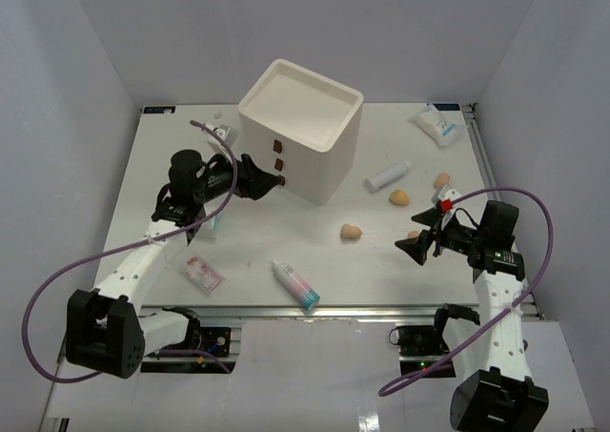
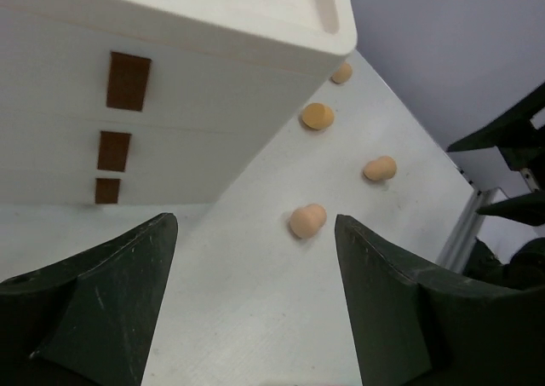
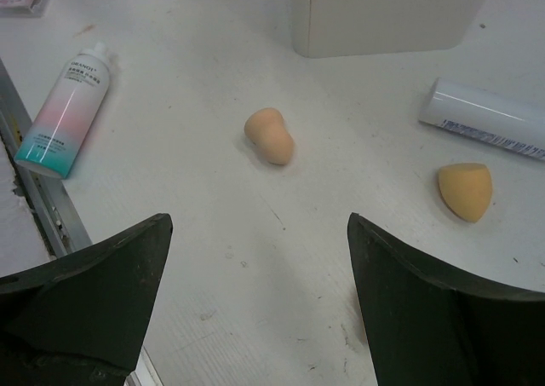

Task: Organize the makeup

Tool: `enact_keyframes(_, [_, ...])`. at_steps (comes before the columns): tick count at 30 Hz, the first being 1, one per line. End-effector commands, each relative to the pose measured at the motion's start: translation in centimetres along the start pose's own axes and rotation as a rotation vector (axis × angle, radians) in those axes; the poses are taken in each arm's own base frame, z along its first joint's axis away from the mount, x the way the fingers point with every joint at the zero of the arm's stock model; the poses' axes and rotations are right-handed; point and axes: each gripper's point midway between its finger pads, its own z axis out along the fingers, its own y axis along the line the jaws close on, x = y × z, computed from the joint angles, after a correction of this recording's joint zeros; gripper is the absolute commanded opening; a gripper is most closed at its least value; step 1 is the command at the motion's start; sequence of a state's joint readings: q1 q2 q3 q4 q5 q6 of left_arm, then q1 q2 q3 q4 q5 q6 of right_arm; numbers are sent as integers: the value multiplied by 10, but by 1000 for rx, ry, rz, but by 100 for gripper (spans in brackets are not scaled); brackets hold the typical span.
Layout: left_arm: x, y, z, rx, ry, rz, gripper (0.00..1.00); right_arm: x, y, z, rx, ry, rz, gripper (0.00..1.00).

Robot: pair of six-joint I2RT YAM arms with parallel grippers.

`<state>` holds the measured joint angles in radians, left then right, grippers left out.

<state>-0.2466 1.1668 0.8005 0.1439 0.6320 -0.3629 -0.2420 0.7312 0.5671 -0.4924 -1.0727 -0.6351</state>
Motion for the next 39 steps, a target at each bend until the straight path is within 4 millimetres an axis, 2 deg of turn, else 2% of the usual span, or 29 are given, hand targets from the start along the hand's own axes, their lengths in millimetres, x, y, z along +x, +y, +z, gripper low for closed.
enact_keyframes(1, [-27, 23, 20, -93, -29, 157, 83, -17, 9, -3, -41, -47, -83, 90])
enact_keyframes(4, [-34, 31, 35, -139, -7, 199, 77, -19, 13, -4, -49, -52, -121, 90])
enact_keyframes(7, [-28, 44, 50, -187, 31, 226, 72, -18, 14, -5, -49, -54, -131, 90])
enact_keyframes(14, [-28, 59, 66, -239, 49, 240, 65, -18, 14, -5, -48, -53, -133, 90])
enact_keyframes(20, [-37, 67, 75, -273, 38, 250, 56, -18, 13, -5, -47, -51, -128, 90])
enact_keyframes(26, [-40, 72, 87, -269, 45, 251, 51, -17, 13, -5, -43, -50, -129, 90])
enact_keyframes(31, [-40, 71, 90, -257, 48, 243, 40, -17, 12, -5, -40, -47, -128, 90])
enact_keyframes(34, [-37, 68, 87, -251, 53, 243, 24, -17, 11, -5, -38, -46, -128, 90])
enact_keyframes(35, [-39, 66, 84, -250, 47, 244, 15, -17, 12, -5, -38, -46, -125, 90])
enact_keyframes(36, [-40, 64, 82, -249, 44, 245, 14, -17, 12, -5, -38, -46, -125, 90])
enact_keyframes(39, [-40, 58, 68, -261, 30, 245, 0, -17, 12, -5, -39, -47, -126, 90])
